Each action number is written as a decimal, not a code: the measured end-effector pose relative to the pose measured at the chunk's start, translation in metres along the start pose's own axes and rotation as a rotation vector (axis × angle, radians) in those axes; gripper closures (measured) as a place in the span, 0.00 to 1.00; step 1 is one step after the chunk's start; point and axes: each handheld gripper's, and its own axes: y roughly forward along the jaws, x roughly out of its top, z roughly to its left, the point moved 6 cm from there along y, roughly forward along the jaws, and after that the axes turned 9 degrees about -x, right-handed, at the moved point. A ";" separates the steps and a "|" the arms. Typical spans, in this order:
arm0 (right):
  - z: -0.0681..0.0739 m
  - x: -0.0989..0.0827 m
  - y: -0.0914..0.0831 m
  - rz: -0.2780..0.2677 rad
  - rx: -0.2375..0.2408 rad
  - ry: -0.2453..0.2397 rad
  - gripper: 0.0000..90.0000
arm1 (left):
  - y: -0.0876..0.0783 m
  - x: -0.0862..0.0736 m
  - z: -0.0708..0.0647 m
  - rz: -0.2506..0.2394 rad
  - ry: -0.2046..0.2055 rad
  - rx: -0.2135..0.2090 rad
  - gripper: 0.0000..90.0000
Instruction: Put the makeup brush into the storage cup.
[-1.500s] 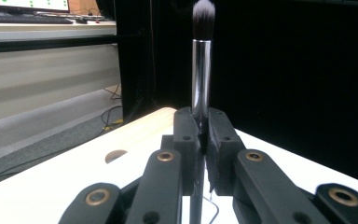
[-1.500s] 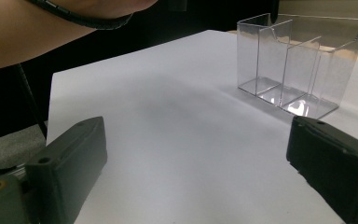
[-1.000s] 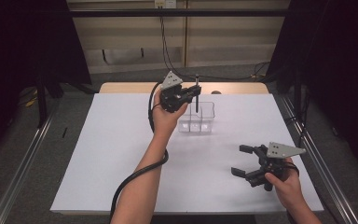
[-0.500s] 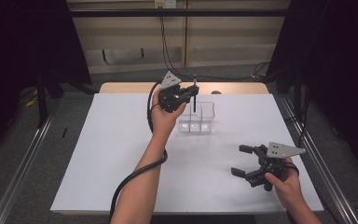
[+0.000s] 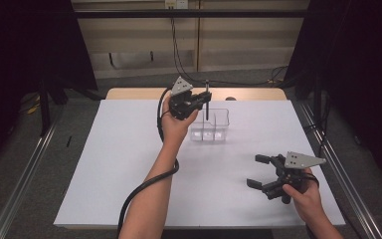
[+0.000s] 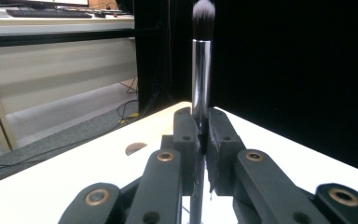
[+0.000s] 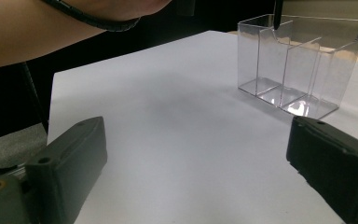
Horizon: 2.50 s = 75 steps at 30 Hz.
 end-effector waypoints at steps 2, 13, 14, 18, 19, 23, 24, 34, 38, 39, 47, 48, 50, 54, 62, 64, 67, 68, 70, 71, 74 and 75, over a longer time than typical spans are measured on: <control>0.000 0.000 0.000 0.000 -0.001 -0.001 0.05 | 0.000 -0.001 0.000 0.002 0.000 -0.001 0.93; 0.000 0.000 0.000 -0.005 -0.002 -0.001 0.05 | 0.002 -0.004 0.001 0.005 -0.005 0.000 0.93; 0.000 0.000 0.000 -0.004 -0.002 -0.001 0.05 | 0.003 -0.005 0.000 0.006 -0.006 0.001 0.93; 0.000 0.000 0.000 -0.002 -0.001 -0.002 0.05 | 0.003 -0.007 0.000 0.011 -0.008 0.000 0.93; 0.000 0.000 0.000 -0.001 0.000 -0.002 0.05 | 0.003 -0.008 0.001 0.014 -0.006 0.002 0.93; 0.001 0.000 0.000 -0.001 0.001 -0.002 0.05 | 0.004 -0.010 0.001 0.014 -0.013 0.000 0.93; 0.001 0.000 0.000 -0.002 0.001 -0.003 0.05 | 0.004 -0.011 0.001 0.016 -0.011 -0.001 0.93; 0.001 0.000 0.001 -0.001 0.001 -0.003 0.05 | 0.005 -0.014 0.001 0.012 -0.025 -0.002 0.93; 0.001 0.000 0.001 -0.001 0.001 -0.004 0.05 | 0.006 -0.016 0.000 0.016 -0.026 -0.004 0.93; 0.001 0.000 0.000 -0.002 0.003 -0.004 0.05 | 0.006 -0.016 0.000 0.017 -0.025 -0.004 0.93; 0.002 0.001 0.001 -0.002 0.006 -0.005 0.05 | 0.007 -0.019 -0.001 0.019 -0.026 -0.001 0.93; 0.002 0.001 0.001 -0.002 0.007 -0.005 0.05 | 0.007 -0.019 -0.001 0.021 -0.025 -0.001 0.93; 0.003 0.001 0.001 -0.002 0.007 -0.006 0.05 | 0.007 -0.020 0.000 0.019 -0.028 0.000 0.93; 0.002 0.001 0.001 0.000 0.006 -0.003 0.05 | 0.007 -0.022 0.000 0.022 -0.032 -0.001 0.93; 0.003 0.001 0.001 -0.001 0.007 -0.006 0.05 | 0.007 -0.024 0.000 0.027 -0.032 0.001 0.93; 0.003 0.001 0.001 0.000 0.007 -0.007 0.05 | 0.007 -0.024 0.000 0.025 -0.034 -0.003 0.93; 0.002 0.001 0.001 -0.002 0.006 -0.008 0.05 | 0.007 -0.025 0.000 0.028 -0.037 -0.003 0.93; 0.002 0.001 0.001 -0.002 0.007 -0.007 0.05 | 0.007 -0.026 0.000 0.031 -0.038 -0.003 0.93; 0.002 0.001 0.001 -0.002 0.007 -0.008 0.05 | 0.006 -0.026 0.000 0.034 -0.040 -0.002 0.93; 0.002 0.001 0.001 -0.002 0.008 -0.007 0.05 | 0.006 -0.027 0.000 0.034 -0.039 0.000 0.93; 0.003 0.001 0.001 -0.002 0.008 -0.008 0.05 | 0.006 -0.027 0.000 0.034 -0.041 -0.002 0.93; 0.002 0.001 0.001 -0.002 0.008 -0.008 0.05 | 0.006 -0.027 0.000 0.033 -0.042 -0.003 0.93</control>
